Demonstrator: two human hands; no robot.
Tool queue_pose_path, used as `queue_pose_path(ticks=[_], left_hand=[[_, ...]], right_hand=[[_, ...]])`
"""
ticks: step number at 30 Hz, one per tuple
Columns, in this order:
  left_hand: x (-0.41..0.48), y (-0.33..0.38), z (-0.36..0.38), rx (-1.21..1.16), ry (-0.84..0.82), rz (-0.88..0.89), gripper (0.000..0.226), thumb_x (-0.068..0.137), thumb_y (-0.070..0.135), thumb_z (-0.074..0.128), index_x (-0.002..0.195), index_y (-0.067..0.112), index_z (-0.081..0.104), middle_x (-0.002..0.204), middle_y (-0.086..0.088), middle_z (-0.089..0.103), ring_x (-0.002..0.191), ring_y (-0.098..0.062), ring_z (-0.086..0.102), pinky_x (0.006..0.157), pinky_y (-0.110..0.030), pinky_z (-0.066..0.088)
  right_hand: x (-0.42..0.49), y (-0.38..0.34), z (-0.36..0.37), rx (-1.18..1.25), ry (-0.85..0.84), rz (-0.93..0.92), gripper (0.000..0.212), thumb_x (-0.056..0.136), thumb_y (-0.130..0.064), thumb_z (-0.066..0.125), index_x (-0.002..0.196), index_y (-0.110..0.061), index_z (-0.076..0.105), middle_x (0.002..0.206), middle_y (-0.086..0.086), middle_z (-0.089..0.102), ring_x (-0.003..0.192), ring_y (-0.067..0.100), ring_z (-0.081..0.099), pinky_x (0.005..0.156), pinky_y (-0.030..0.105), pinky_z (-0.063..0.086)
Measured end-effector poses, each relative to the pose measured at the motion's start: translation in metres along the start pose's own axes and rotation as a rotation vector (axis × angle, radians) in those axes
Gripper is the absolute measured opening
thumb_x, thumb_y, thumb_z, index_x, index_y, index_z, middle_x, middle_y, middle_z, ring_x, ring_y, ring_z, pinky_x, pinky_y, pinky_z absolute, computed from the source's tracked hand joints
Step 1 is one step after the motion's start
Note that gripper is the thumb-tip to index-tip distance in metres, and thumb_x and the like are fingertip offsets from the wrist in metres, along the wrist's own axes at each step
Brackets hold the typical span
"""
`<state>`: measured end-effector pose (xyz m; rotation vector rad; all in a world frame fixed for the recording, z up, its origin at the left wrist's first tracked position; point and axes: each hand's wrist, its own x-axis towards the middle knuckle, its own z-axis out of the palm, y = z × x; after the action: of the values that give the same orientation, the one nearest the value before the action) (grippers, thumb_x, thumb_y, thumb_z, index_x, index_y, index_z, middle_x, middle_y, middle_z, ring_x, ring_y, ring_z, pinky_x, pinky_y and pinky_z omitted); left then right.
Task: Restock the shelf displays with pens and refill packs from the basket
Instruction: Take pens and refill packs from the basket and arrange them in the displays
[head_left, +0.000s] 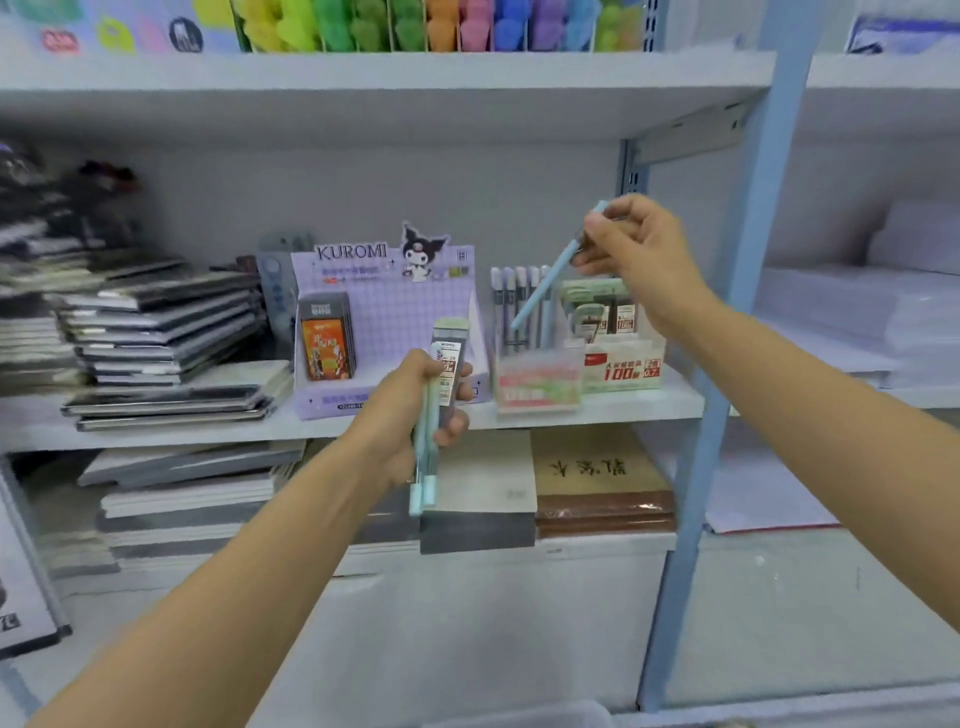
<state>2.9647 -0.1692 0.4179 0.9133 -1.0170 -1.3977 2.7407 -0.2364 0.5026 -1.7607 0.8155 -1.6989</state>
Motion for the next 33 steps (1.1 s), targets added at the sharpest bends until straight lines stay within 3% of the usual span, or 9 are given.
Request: queue_pose_path(ticks=[4, 12, 17, 21, 24, 28, 33], left_hand=[[0.017, 0.013, 0.005, 0.046, -0.039, 0.078, 0.019, 0.102, 0.017, 0.042, 0.103, 0.006, 0.057, 0.071, -0.005, 0.060, 0.046, -0.015, 0.051, 0.040, -0.020, 0.040], [0.042, 0.018, 0.007, 0.105, -0.080, 0.163, 0.018, 0.100, 0.024, 0.050, 0.109, 0.009, 0.056, 0.069, 0.000, 0.063, 0.050, -0.014, 0.053, 0.052, -0.022, 0.051], [0.046, 0.014, 0.005, 0.120, -0.094, 0.167, 0.020, 0.099, 0.024, 0.051, 0.110, 0.007, 0.054, 0.067, 0.000, 0.062, 0.049, -0.014, 0.051, 0.046, -0.021, 0.047], [0.046, 0.011, 0.001, 0.128, -0.111, 0.163, 0.021, 0.100, 0.025, 0.049, 0.109, 0.007, 0.054, 0.066, -0.001, 0.061, 0.049, -0.015, 0.051, 0.043, -0.021, 0.042], [0.046, 0.010, -0.001, 0.133, -0.129, 0.163, 0.022, 0.100, 0.027, 0.049, 0.110, 0.007, 0.054, 0.067, -0.001, 0.059, 0.048, -0.015, 0.050, 0.042, -0.021, 0.040], [0.044, 0.010, -0.001, 0.168, -0.141, 0.167, 0.023, 0.099, 0.028, 0.051, 0.109, 0.007, 0.055, 0.066, 0.000, 0.058, 0.047, -0.014, 0.048, 0.042, -0.019, 0.037], [0.038, 0.008, 0.001, 0.213, -0.149, 0.204, 0.023, 0.097, 0.028, 0.053, 0.108, 0.007, 0.051, 0.064, 0.002, 0.058, 0.046, -0.013, 0.047, 0.041, -0.019, 0.036]], right_hand=[[0.026, 0.021, -0.003, -0.215, -0.027, 0.053, 0.014, 0.096, -0.009, 0.057, 0.106, -0.001, 0.054, 0.091, 0.019, 0.070, 0.079, 0.028, 0.071, 0.075, 0.036, 0.059], [0.047, 0.053, 0.016, -0.470, -0.194, 0.007, 0.006, 0.093, -0.012, 0.062, 0.096, -0.012, 0.057, 0.076, -0.001, 0.068, 0.060, 0.003, 0.069, 0.060, 0.015, 0.055], [0.052, 0.058, 0.017, -0.510, -0.277, 0.039, 0.007, 0.093, -0.015, 0.062, 0.096, -0.014, 0.056, 0.080, 0.003, 0.070, 0.063, 0.003, 0.070, 0.058, 0.012, 0.052], [0.054, 0.058, 0.025, -0.481, -0.262, 0.027, 0.016, 0.091, -0.012, 0.065, 0.104, -0.015, 0.055, 0.083, 0.006, 0.069, 0.065, 0.013, 0.070, 0.061, 0.020, 0.057], [0.057, 0.060, 0.030, -0.572, -0.190, -0.041, 0.010, 0.089, -0.018, 0.069, 0.096, -0.017, 0.062, 0.085, -0.003, 0.065, 0.064, 0.006, 0.063, 0.054, 0.014, 0.048], [0.058, 0.064, 0.028, -0.749, -0.130, -0.094, 0.010, 0.086, -0.028, 0.071, 0.086, -0.018, 0.071, 0.077, -0.010, 0.060, 0.069, 0.002, 0.051, 0.060, 0.015, 0.036], [0.052, 0.061, 0.026, -0.735, -0.097, -0.084, 0.017, 0.089, -0.028, 0.068, 0.100, -0.016, 0.074, 0.078, -0.014, 0.057, 0.069, 0.000, 0.050, 0.070, 0.020, 0.040]])
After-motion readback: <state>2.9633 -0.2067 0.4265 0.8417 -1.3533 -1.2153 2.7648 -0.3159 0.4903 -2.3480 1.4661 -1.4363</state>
